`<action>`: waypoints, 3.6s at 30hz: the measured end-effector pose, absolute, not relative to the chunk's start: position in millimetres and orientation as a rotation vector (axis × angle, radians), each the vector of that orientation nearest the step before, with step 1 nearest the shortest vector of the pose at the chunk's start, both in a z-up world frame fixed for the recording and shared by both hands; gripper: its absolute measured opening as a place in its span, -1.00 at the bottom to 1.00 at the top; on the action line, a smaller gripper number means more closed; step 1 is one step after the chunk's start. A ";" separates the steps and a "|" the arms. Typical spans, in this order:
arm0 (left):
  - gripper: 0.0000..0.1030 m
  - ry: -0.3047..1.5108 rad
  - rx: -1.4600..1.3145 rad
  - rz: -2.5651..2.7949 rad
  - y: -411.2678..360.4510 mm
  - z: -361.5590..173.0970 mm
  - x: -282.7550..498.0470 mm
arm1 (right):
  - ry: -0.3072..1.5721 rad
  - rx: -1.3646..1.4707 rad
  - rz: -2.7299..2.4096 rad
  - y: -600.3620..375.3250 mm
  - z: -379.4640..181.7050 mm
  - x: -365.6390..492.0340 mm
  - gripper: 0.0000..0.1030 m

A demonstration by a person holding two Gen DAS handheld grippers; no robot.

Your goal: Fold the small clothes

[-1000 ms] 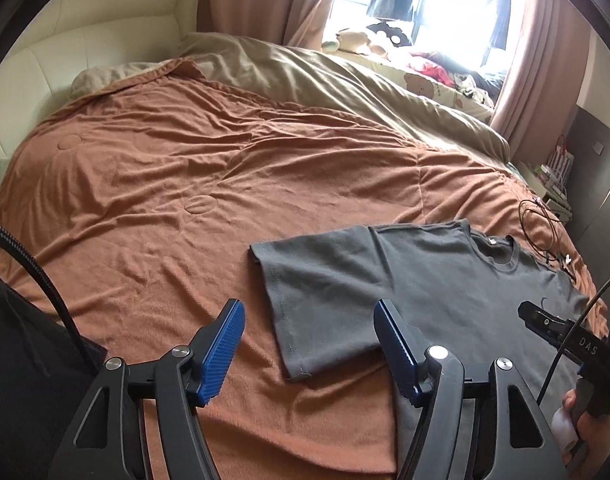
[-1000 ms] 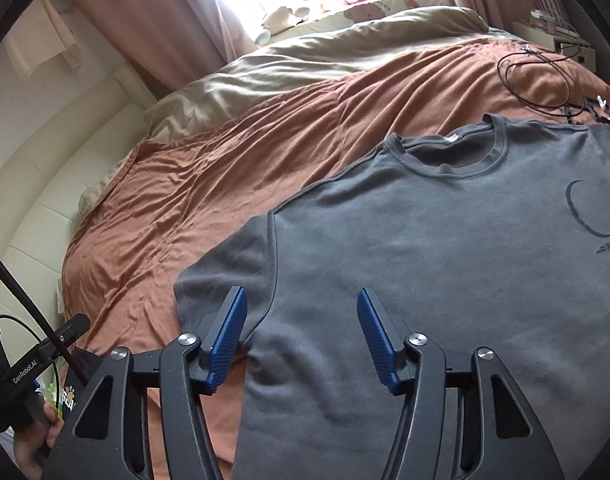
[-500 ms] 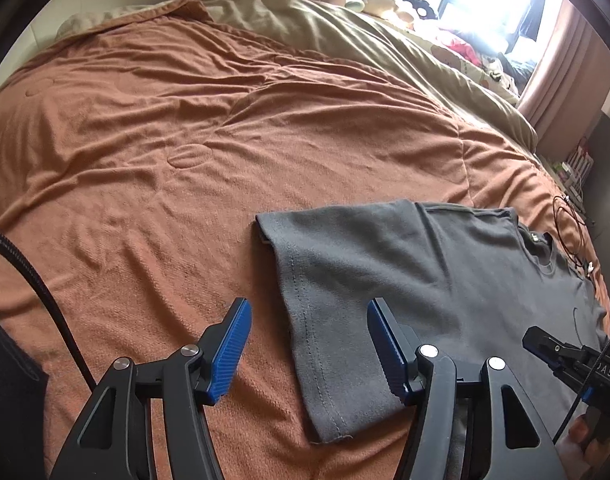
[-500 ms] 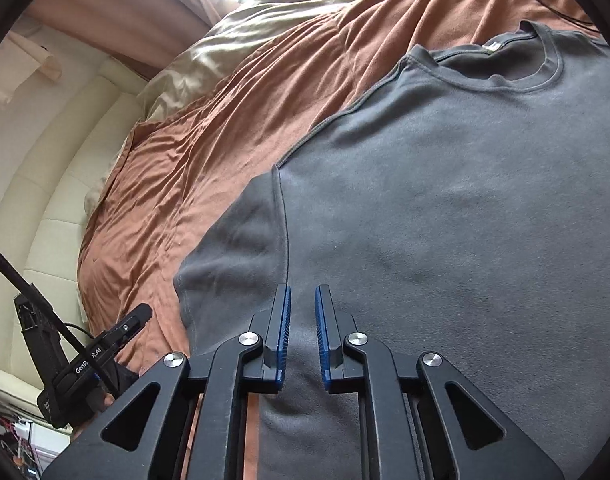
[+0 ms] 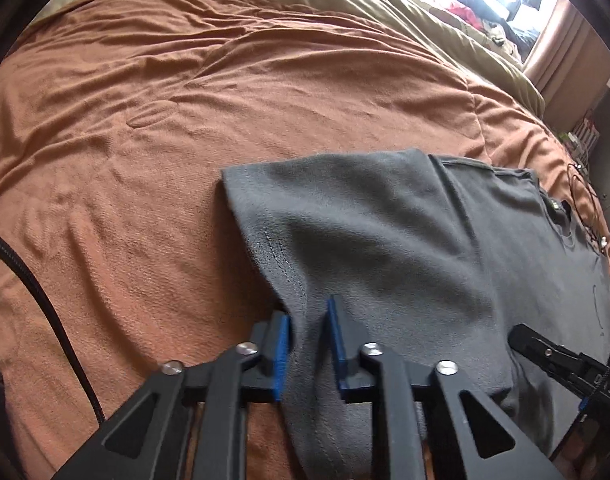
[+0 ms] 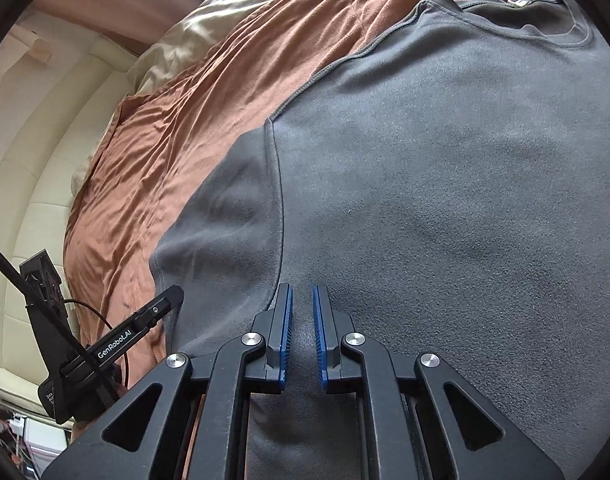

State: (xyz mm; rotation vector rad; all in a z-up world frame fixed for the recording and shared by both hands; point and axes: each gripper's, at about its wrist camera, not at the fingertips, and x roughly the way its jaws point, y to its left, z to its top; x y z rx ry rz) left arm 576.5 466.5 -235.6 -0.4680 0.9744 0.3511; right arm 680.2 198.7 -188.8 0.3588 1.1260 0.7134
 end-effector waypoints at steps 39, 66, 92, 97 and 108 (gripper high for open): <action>-0.92 0.915 -0.264 0.063 300.3 -122.0 656.6 | 1.106 0.611 0.574 98.5 -160.8 721.5 0.09; -0.08 1.012 -0.350 0.119 338.1 -170.6 627.8 | 1.049 0.229 0.673 121.2 -142.4 708.8 0.09; -0.28 1.024 -0.471 0.149 397.3 -216.6 585.3 | 0.978 -0.329 0.855 240.4 -140.8 696.0 0.09; -0.28 1.001 -0.465 0.180 411.6 -209.0 581.0 | 0.984 -0.403 0.829 261.0 -164.7 706.2 -0.08; -0.28 0.993 -0.458 0.176 413.6 -199.0 583.8 | 0.914 -0.382 0.765 252.1 -145.6 721.7 -0.97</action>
